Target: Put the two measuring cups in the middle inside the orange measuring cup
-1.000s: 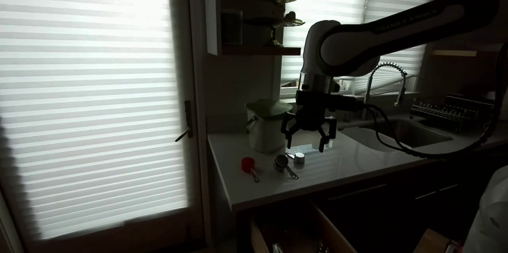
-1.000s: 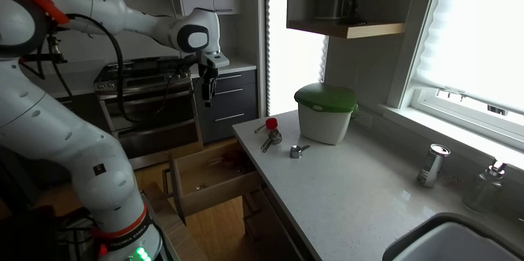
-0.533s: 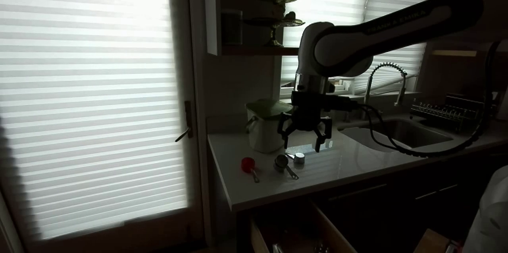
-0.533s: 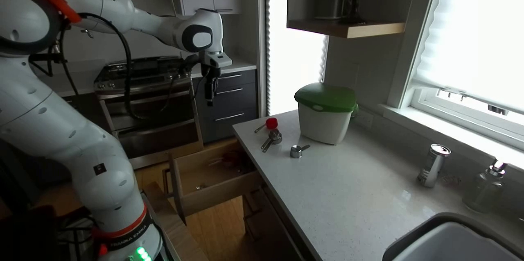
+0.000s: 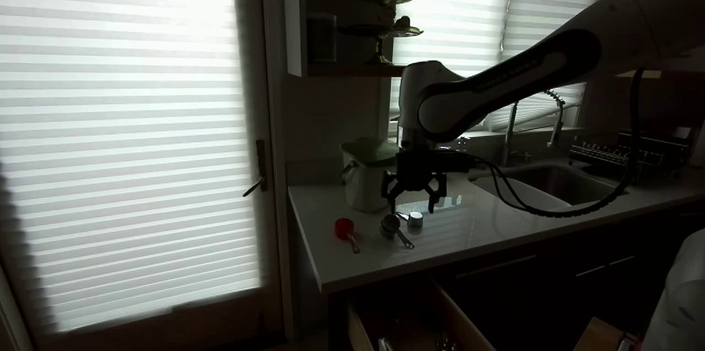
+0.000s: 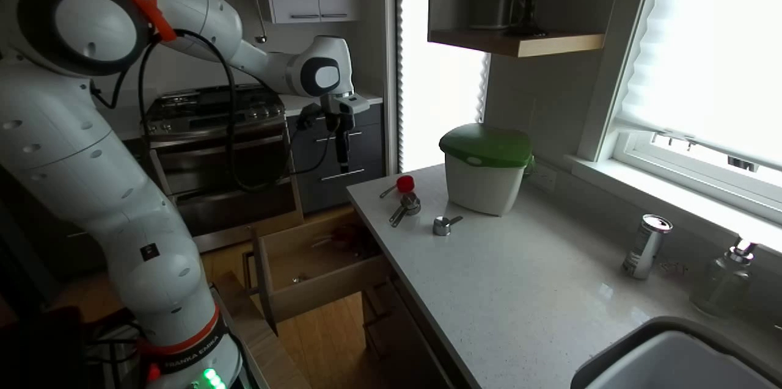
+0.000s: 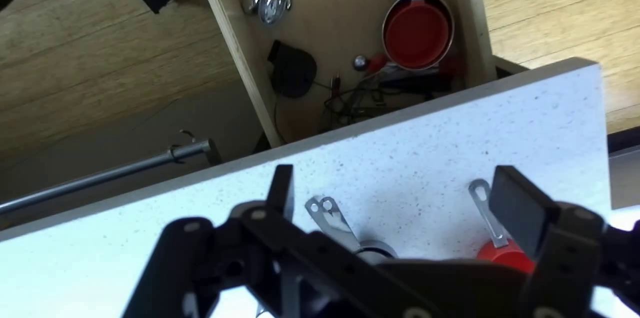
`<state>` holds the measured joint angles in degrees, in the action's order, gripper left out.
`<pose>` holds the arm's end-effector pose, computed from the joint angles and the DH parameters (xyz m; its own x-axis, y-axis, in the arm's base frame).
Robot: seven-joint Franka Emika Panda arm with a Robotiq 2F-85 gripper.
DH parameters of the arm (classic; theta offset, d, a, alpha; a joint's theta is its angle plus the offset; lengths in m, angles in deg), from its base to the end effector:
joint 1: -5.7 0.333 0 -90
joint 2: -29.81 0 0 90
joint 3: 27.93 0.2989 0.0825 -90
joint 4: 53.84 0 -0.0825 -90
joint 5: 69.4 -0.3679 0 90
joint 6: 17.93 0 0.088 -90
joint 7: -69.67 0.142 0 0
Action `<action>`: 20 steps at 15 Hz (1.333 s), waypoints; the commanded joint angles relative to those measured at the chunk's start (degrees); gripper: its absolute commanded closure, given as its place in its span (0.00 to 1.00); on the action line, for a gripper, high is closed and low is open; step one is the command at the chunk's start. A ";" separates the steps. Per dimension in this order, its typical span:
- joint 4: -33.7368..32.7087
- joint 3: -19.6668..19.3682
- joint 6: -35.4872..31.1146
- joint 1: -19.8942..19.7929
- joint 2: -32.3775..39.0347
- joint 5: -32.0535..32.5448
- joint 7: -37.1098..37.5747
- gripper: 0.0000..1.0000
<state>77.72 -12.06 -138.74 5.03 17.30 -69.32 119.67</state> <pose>0.4537 0.1238 0.3930 0.8172 -0.5731 0.0608 -0.5751 -0.8178 0.0216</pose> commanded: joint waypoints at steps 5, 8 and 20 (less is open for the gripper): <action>-0.39 -6.66 -15.02 1.18 13.31 11.13 -5.66 0.00; 0.07 -8.98 -20.71 1.75 16.36 16.41 -6.65 0.00; -0.78 -14.59 -28.98 4.79 20.97 25.73 -4.55 0.00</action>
<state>76.93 -24.78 -167.68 7.98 38.33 -42.98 115.62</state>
